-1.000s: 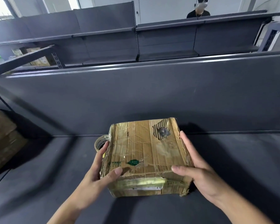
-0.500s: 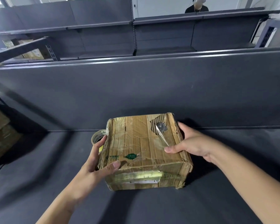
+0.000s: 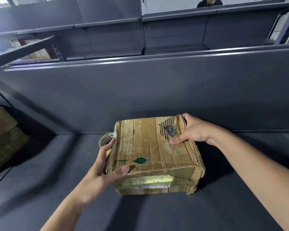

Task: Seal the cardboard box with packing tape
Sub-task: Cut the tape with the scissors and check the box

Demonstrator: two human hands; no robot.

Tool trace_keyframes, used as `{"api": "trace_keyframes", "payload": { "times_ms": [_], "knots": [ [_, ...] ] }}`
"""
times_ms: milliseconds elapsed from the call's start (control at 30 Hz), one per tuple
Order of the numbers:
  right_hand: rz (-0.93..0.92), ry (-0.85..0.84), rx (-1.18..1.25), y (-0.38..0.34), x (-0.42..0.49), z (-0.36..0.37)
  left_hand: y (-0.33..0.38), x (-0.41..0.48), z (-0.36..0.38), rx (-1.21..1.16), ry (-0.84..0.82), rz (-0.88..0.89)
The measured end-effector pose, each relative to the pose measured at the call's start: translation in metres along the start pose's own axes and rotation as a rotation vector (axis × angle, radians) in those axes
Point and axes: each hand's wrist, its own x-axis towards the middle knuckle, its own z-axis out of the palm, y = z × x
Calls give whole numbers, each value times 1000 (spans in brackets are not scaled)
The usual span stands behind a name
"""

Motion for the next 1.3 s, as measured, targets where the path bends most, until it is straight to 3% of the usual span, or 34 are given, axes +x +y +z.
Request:
{"api": "trace_keyframes", "payload": {
  "times_ms": [633, 700, 900, 1133, 1300],
  "knots": [
    [-167, 246, -284, -13, 23, -8, 1, 3, 4, -4, 24, 1],
    [-178, 204, -227, -13, 22, -10, 1, 2, 4, 2, 28, 13],
    [-132, -233, -45, 0, 19, -30, -3, 1, 4, 21, 38, 38],
    [-172, -143, -528, -20, 27, -29, -6, 5, 3, 29, 38, 35],
    [-215, -145, -522, -14, 30, -32, -10, 5, 1, 40, 25, 45]
  ]
}}
